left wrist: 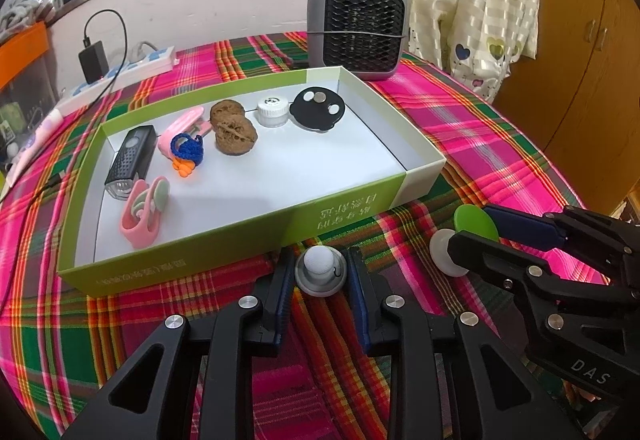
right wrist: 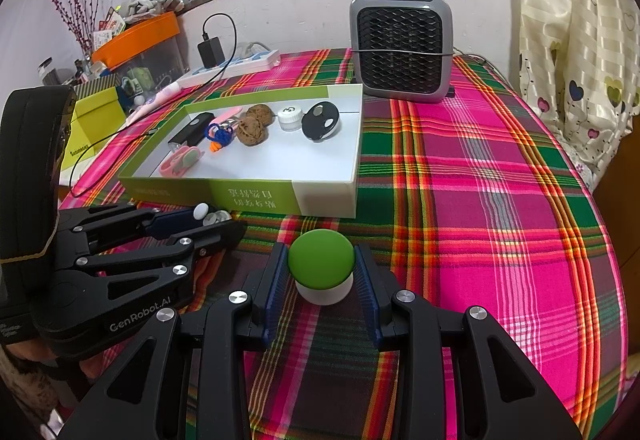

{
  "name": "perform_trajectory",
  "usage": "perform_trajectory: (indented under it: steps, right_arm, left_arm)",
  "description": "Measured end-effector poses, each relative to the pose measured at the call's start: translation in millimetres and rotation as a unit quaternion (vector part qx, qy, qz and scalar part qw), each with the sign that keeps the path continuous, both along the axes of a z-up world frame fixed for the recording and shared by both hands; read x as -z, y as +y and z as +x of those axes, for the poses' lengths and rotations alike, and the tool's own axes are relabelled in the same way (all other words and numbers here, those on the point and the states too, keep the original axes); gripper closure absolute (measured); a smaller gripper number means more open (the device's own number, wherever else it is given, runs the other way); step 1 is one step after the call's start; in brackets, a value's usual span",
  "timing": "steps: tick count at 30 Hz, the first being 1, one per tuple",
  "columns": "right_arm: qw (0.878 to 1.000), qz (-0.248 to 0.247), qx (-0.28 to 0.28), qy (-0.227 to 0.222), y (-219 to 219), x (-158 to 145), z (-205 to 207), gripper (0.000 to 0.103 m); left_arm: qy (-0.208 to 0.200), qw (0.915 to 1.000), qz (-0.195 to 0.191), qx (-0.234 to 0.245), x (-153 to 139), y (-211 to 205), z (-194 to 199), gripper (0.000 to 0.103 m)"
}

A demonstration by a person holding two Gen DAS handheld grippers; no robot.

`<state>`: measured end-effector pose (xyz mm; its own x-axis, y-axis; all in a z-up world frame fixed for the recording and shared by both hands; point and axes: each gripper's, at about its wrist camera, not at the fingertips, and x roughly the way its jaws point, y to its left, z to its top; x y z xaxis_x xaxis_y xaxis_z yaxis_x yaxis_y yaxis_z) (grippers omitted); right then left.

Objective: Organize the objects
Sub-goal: 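Close left tool on white knob and lift it, then carry white knob and green-capped cup over the tray with both tools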

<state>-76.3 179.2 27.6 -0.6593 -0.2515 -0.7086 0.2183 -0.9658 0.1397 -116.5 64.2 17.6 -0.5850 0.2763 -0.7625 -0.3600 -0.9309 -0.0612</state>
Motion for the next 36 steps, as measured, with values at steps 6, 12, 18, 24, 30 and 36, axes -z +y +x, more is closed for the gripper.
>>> perform_trajectory:
  steps: [6, 12, 18, 24, 30, 36]
  right_arm:
    - [1.000, 0.001, -0.003, 0.002, -2, 0, 0, 0.068]
    - [1.000, -0.001, -0.005, 0.005, -4, -3, 0, 0.068]
    - [1.000, -0.003, -0.010, 0.012, -8, -9, 3, 0.068]
    - [1.000, -0.003, -0.014, 0.019, -12, -16, 5, 0.068]
    - [0.999, 0.000, -0.019, 0.029, -17, -24, 7, 0.068]
    - [0.999, -0.003, -0.024, 0.037, -20, -34, 5, 0.068]
  left_arm:
    - [0.005, 1.0000, 0.004, -0.001, -4, 0, 5, 0.079]
    - [0.009, 0.9999, 0.008, -0.001, -8, -1, 12, 0.079]
    - [0.019, 0.9997, 0.012, -0.004, -16, -5, 16, 0.079]
    - [0.027, 0.9995, 0.015, -0.009, -24, -10, 21, 0.079]
    - [0.038, 0.9990, 0.019, -0.013, -34, -15, 23, 0.079]
    - [0.046, 0.9985, 0.022, -0.017, -43, -20, 23, 0.079]
